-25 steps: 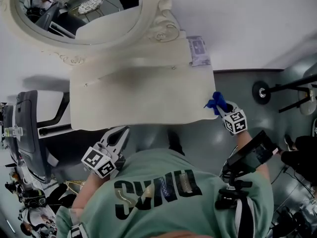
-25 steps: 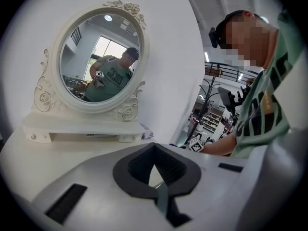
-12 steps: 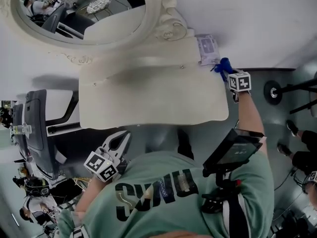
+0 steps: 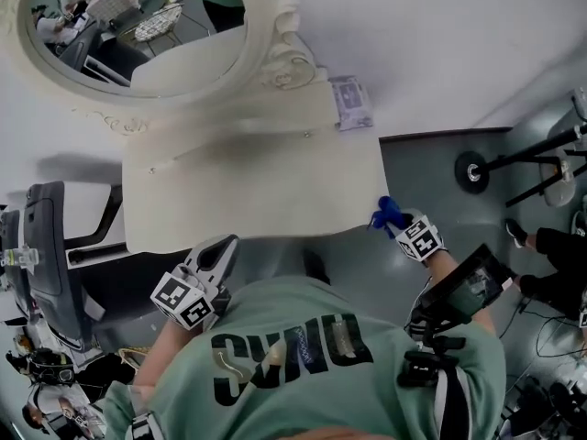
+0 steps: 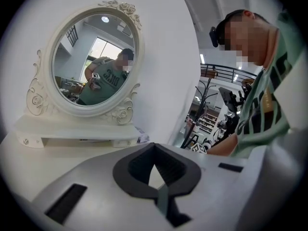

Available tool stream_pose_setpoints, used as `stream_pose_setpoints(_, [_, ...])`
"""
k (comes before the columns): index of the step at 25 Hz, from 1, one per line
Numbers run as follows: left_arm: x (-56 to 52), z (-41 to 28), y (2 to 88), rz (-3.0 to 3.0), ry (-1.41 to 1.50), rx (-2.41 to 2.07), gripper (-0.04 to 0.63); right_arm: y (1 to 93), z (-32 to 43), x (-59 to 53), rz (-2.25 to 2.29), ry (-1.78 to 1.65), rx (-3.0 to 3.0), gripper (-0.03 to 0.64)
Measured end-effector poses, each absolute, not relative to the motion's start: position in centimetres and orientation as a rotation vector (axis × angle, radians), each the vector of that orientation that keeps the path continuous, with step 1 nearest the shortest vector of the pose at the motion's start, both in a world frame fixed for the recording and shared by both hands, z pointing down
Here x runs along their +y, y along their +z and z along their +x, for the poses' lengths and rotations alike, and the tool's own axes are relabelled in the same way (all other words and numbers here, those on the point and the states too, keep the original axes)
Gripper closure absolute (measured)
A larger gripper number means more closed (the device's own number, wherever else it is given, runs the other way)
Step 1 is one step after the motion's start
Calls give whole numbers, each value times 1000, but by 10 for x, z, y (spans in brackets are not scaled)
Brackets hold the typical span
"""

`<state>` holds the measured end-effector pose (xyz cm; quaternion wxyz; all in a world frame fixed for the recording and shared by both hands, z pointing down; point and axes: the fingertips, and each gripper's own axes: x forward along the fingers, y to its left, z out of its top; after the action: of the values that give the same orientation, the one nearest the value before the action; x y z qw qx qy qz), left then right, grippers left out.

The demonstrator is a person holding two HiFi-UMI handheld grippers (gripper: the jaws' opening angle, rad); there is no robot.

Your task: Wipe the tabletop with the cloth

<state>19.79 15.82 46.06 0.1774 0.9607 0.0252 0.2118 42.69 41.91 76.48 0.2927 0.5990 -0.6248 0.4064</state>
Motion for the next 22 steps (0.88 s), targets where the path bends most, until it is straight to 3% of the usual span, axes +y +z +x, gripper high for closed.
stream_pose_setpoints(3, [163, 207, 454, 2728, 567, 108, 598, 788, 380, 447, 1416, 1133, -1645, 534])
stream_pose_setpoints(7, [163, 215, 442, 2757, 523, 135, 598, 780, 371, 441, 1607, 1222, -1656, 534])
stream_pose_setpoints(22, [111, 145, 416, 2769, 348, -6, 598, 690, 295, 321, 1772, 1211, -1950, 532])
